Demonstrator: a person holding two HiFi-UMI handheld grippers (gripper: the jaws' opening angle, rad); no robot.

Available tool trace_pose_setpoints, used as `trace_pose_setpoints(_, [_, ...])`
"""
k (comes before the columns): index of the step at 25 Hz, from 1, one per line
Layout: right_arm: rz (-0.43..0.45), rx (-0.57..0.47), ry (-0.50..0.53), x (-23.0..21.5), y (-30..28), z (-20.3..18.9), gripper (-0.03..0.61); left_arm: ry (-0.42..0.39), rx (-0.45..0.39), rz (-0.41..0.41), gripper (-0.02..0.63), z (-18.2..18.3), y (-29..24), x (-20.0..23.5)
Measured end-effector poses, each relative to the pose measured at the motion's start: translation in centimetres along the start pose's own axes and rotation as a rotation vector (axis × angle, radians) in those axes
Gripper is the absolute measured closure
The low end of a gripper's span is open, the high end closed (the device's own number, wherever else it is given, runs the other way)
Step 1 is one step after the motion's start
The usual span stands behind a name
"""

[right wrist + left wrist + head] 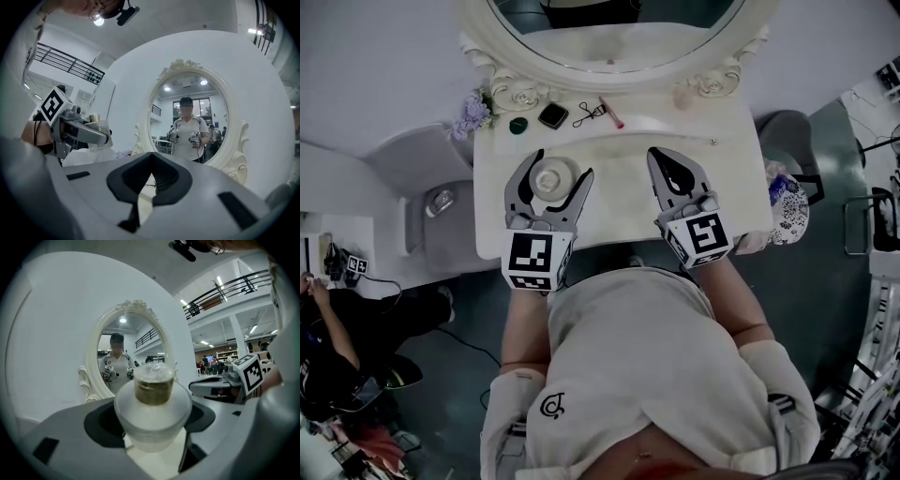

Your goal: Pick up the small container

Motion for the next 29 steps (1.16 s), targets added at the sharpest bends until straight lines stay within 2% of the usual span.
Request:
trace_pose_setpoints(25, [0.026,-0.001,0.031,0.03,-0.26,0.56,0.575,0.014,0.003,0.01,0.262,0.27,-0.57,-0.25])
trace_pose_setpoints(29, [0.022,0.002,0.009,-0.09,-0.43,0.15,0.575,0.007,0.002,0.01,0.262,0.3,-0.58,-0.2])
Point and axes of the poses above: the fingertips, and each gripper's own axes: y backward along the fingers, x to its left, z out of its top, the point moved 3 cm from there along y, backward along the fingers, and after that the axes turned 10 degrees about x, right-handed, at the moved point
